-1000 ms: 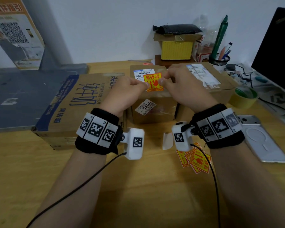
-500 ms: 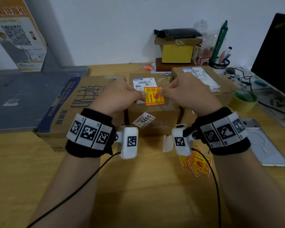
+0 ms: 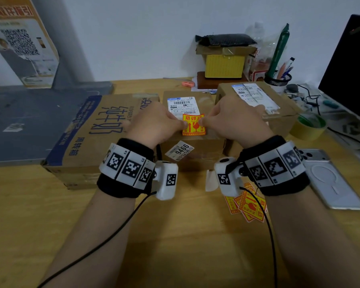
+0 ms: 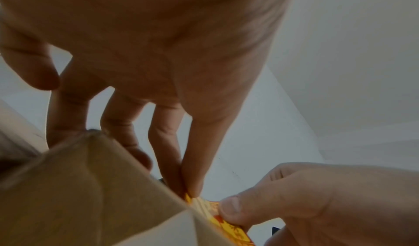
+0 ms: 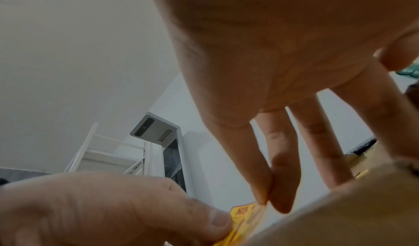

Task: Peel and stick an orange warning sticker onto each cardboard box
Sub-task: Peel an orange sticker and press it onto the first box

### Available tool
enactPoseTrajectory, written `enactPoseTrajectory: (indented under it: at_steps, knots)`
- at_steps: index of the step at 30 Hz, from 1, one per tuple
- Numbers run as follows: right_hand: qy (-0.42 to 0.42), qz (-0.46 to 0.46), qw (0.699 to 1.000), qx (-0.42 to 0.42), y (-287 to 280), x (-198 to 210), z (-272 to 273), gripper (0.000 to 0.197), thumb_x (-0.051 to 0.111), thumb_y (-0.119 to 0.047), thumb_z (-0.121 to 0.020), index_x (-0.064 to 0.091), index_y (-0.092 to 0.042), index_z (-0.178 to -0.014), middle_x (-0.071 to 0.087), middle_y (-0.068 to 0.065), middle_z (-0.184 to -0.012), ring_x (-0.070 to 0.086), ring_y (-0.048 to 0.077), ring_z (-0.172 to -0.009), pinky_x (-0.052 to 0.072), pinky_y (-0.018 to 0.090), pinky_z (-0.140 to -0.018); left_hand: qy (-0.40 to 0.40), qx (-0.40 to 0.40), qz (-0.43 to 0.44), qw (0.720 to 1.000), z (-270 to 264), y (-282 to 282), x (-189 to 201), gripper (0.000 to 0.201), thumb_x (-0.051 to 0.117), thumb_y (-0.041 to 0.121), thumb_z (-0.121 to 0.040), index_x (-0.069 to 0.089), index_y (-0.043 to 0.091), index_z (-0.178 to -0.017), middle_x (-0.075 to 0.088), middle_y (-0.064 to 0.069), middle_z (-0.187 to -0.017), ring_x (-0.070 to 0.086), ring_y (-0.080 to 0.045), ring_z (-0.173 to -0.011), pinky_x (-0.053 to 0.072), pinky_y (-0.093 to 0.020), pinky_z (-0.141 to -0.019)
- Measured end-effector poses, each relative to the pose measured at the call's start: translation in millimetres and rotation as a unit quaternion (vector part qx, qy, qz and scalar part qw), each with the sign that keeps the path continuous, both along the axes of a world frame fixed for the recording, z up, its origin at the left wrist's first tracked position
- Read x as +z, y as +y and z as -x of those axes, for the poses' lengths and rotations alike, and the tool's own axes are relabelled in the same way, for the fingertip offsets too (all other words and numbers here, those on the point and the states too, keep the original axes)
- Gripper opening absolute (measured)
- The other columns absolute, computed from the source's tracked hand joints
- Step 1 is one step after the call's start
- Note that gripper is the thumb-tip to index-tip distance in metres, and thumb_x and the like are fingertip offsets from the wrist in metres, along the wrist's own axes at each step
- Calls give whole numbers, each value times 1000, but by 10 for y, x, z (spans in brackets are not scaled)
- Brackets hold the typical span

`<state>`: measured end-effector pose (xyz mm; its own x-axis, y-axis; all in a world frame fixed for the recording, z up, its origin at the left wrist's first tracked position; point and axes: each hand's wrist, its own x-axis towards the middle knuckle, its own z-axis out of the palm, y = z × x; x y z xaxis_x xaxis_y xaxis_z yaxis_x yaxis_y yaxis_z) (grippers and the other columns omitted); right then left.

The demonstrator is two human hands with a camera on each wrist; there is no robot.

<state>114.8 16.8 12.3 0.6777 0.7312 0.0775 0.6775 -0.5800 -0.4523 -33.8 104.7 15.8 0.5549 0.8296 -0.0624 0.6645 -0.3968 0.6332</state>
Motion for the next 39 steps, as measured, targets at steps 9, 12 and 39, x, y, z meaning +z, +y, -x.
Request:
enactPoseTrajectory:
  at_steps: [9,12,39]
  knots:
    - [-13,6,1000,2,21,-22,3,32,72,-53,-86,78,-23,-96,69,-4,-96,58,23,-100,20,55,-112,7,1,-5,1000,-22,-10,-20,32,63,68,-53,71,38,-62,77,4,-93,68,-28,-102,46,-63,-103]
    - [-22,13,1000,5,-4,9,40,30,71,-51,-89,79,-23,-98,70,-4,-100,58,24,-102,18,54,-109,5,5,-8,1000,-37,12,-46,41,64,67,-53,78,34,-73,77,4,-93,69,-27,-101,46,-62,-103]
    - [-60,11,998,-10,-9,22,98,41,80,-59,-78,68,-19,-75,66,-5,-81,60,26,-95,25,54,-110,11,-6,-46,999,-49,123,-111,42,77,60,-68,81,20,-80,74,3,-81,68,-20,-86,57,-43,-85]
